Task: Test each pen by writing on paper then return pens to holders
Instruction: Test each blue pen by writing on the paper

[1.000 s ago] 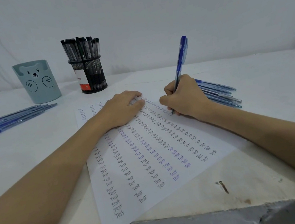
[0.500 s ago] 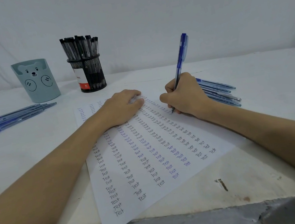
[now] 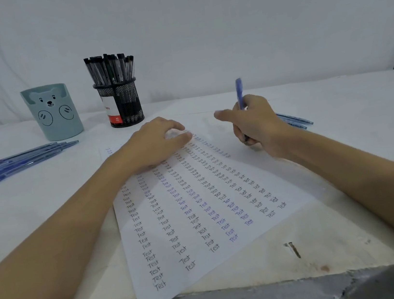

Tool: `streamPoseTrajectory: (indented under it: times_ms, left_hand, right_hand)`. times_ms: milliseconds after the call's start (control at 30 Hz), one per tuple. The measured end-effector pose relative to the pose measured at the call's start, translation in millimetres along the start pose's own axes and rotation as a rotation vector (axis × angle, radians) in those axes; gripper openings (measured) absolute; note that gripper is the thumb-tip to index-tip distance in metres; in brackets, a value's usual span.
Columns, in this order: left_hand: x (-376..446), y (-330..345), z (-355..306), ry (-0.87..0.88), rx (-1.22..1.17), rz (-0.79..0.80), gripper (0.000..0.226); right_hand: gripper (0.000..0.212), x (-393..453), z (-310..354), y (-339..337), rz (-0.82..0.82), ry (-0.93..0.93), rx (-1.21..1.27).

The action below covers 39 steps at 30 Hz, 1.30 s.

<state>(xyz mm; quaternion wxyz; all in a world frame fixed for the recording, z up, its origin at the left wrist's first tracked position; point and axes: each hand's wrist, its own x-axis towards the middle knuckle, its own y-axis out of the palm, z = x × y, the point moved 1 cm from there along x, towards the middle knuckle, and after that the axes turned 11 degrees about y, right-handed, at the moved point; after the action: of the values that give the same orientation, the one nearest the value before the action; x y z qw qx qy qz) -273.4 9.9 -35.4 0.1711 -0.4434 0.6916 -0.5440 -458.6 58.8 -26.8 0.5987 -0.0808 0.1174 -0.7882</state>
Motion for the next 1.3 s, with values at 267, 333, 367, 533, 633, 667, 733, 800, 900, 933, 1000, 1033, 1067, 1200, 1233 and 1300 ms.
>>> streamPoseTrajectory:
  times_ms: [267, 333, 367, 533, 633, 667, 733, 800, 900, 933, 1000, 1033, 1067, 1200, 1233, 1300]
  left_hand:
    - [-5.6, -7.1, -3.3, -0.085, 0.031, 0.195, 0.061]
    - [-6.4, -6.3, -3.4, -0.07, 0.017, 0.2, 0.061]
    - [-6.7, -6.3, -3.4, -0.067, 0.01, 0.203, 0.061]
    - [-6.7, -6.2, -2.3, -0.06, 0.0, 0.206, 0.061]
    - [-6.5, -6.0, -1.6, -0.058, -0.004, 0.204, 0.062]
    - [-6.6, -6.0, -1.3, -0.058, -0.008, 0.201, 0.062]
    - [-6.5, -5.6, -0.3, -0.062, -0.015, 0.196, 0.062]
    - [-6.1, -5.4, 0.4, -0.063, -0.017, 0.193, 0.061]
    - [-5.8, -4.9, 0.9, -0.065, -0.018, 0.19, 0.061]
    - [-5.8, -4.7, 1.3, -0.066, -0.018, 0.189, 0.061]
    - [-5.9, -4.4, 1.4, -0.063, -0.019, 0.189, 0.061]
    - [-5.9, -4.3, 1.6, -0.063, -0.02, 0.19, 0.061]
    - [-5.8, -4.4, 1.3, -0.064, -0.021, 0.19, 0.061]
    - [-5.4, -4.2, 1.8, -0.063, -0.024, 0.186, 0.061]
    - [-5.2, -3.9, 2.4, -0.061, -0.025, 0.185, 0.061]
    - [-5.4, -3.4, 3.5, -0.06, -0.032, 0.182, 0.06]
  right_hand:
    - [0.028, -2.1, 11.6, -14.6, 0.248, 0.081, 0.203]
    - [0.029, 0.3, 13.5, -17.4, 0.313, 0.06, 0.248]
    - [0.027, 1.9, 14.1, -18.5, 0.328, 0.053, 0.268]
    - [0.03, 3.7, 17.7, -26.5, 0.358, 0.113, 0.333]
    - [0.028, 3.9, 19.8, -30.6, 0.397, 0.13, 0.366]
    - [0.025, 4.1, 19.9, -31.1, 0.386, 0.121, 0.36]
    - [0.019, 5.1, 18.7, -31.0, 0.289, 0.062, 0.263]
    - [0.013, 6.2, 16.6, -29.9, 0.146, -0.01, 0.124]
    - [0.013, 8.4, 13.7, -29.3, 0.023, -0.062, -0.029]
    - [0.015, 9.3, 13.0, -29.7, 0.006, -0.063, -0.063]
    - [0.018, 10.4, 11.2, -31.7, -0.042, -0.077, -0.173]
    - [0.021, 11.8, 9.8, -32.5, -0.072, -0.098, -0.268]
    - [0.024, 13.5, 8.3, -33.1, -0.094, -0.125, -0.364]
    - [0.028, 21.3, 2.2, -33.6, -0.142, -0.156, -0.62]
    - [0.028, 22.2, 1.7, -35.1, -0.16, -0.165, -0.673]
    - [0.029, 23.4, 0.1, -39.5, -0.186, -0.201, -0.764]
